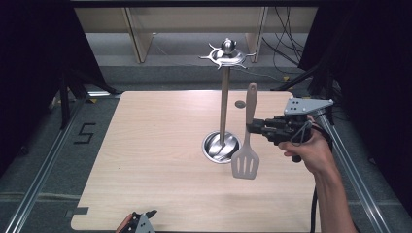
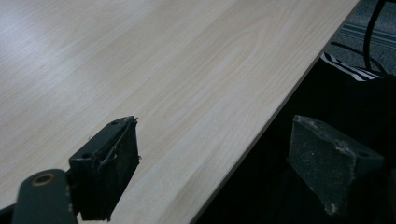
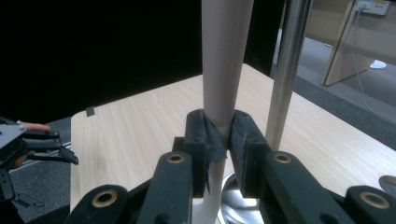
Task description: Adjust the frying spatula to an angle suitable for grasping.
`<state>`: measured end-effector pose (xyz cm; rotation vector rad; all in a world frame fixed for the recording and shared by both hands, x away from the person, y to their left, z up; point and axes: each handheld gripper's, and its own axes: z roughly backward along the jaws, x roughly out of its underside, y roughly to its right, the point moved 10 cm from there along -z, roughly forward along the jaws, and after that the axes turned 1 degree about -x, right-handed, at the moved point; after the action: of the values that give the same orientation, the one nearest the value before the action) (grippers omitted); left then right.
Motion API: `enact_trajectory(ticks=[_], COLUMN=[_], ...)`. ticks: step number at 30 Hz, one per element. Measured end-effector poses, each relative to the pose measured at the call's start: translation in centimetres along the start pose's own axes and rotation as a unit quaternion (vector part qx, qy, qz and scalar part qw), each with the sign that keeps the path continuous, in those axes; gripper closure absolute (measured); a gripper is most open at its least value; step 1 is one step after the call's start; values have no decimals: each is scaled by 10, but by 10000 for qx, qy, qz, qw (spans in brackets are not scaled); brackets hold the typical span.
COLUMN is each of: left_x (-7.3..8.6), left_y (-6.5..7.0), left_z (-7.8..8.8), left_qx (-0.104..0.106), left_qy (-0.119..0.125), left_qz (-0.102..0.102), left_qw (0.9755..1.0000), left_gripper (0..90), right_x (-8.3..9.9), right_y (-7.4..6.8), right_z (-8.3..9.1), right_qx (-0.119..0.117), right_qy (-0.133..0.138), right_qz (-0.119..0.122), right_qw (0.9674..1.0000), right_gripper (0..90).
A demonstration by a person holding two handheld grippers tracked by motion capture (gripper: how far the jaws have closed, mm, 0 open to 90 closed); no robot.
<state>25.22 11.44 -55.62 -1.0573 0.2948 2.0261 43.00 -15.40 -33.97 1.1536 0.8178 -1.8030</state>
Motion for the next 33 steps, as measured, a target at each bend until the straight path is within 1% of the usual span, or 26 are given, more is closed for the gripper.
enact_trajectory(ticks=[1, 4, 5, 6, 7, 8, 10, 11, 12, 13, 14, 15, 17, 19, 20, 21, 22, 23, 24, 25, 26, 27, 28, 29, 30, 33], left_x=[1, 1, 0, 1, 1, 1, 1, 1, 0, 0, 0, 0, 0, 0, 0, 0, 0, 0, 0, 0, 0, 0, 1, 1, 1, 0], left_y=[1, 0, 1, 1, 1, 0, 1, 1, -1, -1, -1, -1, 0, 0, -1, -1, 0, 0, 0, 0, 0, 0, 1, 1, 1, -1], left_z=[0, 0, 0, 0, 0, 0, 0, 0, 0, 0, 0, 0, 0, 0, 0, 0, 0, 0, 0, 0, 0, 0, 0, 0, 0, 0], left_qx=[67, 65, 68, 69, 69, 57, 69, 69, -53, -53, -56, -30, 5, 8, -11, -11, -2, -2, 6, -13, -22, -22, 54, 45, 64, 5], left_qy=[-26, -41, -20, -22, -22, -25, -29, -29, 11, 11, 24, -1, -1, -4, -1, -3, -1, -1, 3, 3, 20, 20, -27, -28, -28, 1], left_qz=[19, -12, 9, 16, 16, 4, 31, 31, -31, -31, -24, -16, -9, -12, -23, -17, -17, -17, -15, -17, -11, -11, 25, 7, -4, -25], left_qw=[10000, 10000, 10000, 10000, 10000, 10000, 10000, 10000, 10000, 10000, 10000, 10000, 10000, 10000, 10000, 10000, 10000, 10000, 10000, 10000, 10000, 10000, 10000, 10000, 10000, 10000], left_gripper=[154, 154, 154, 154, 154, 154, 154, 154, 154, 154, 154, 154, 154, 154, 154, 154, 154, 154, 154, 154, 154, 154, 154, 154, 154, 154], right_x=[-2, -8, -8, -9, -10, -11, -14, -14, -15, -15, -17, -18, -19, -22, -22, -23, -23, -23, -25, -27, -27, -27, -28, -29, -28, -29], right_y=[1, 7, 6, 6, 7, 7, 9, 9, 8, 8, 9, 11, 10, 13, 12, 15, 11, 11, 13, 12, 14, 14, 16, 16, 16, 18], right_z=[0, -2, -2, -3, -3, -4, -6, -6, -8, -8, -10, -10, -11, -12, -13, -14, -14, -14, -15, -18, -18, -18, -20, -20, -20, -21], right_qx=[-54, -29, -102, -104, -177, -202, -247, -247, -369, -369, -334, -401, -479, -511, -555, -507, -606, -606, -596, -581, -598, -617, -596, -624, -642, -663], right_qy=[4, 129, 99, 141, 101, 146, 184, 184, 198, 198, 246, 262, 293, 381, 380, 421, 373, 373, 431, 439, 379, 366, 417, 441, 402, 394], right_qz=[34, 60, 29, -85, -21, -50, 72, 72, -47, -47, -133, -38, -140, -88, -162, -35, -237, -237, -93, -198, -138, -203, -161, -177, -249, -281], right_qw=[10000, 9999, 9999, 9998, 9998, 9997, 9995, 9995, 9991, 9991, 9991, 9988, 9983, 9979, 9976, 9978, 9972, 9972, 9972, 9972, 9974, 9972, 9972, 9969, 9968, 9966], right_gripper=[786, 786, 786, 786, 786, 786, 786, 786, 786, 786, 786, 786, 786, 786, 786, 786, 786, 786, 786, 786, 786, 785, 786, 786, 786, 786])
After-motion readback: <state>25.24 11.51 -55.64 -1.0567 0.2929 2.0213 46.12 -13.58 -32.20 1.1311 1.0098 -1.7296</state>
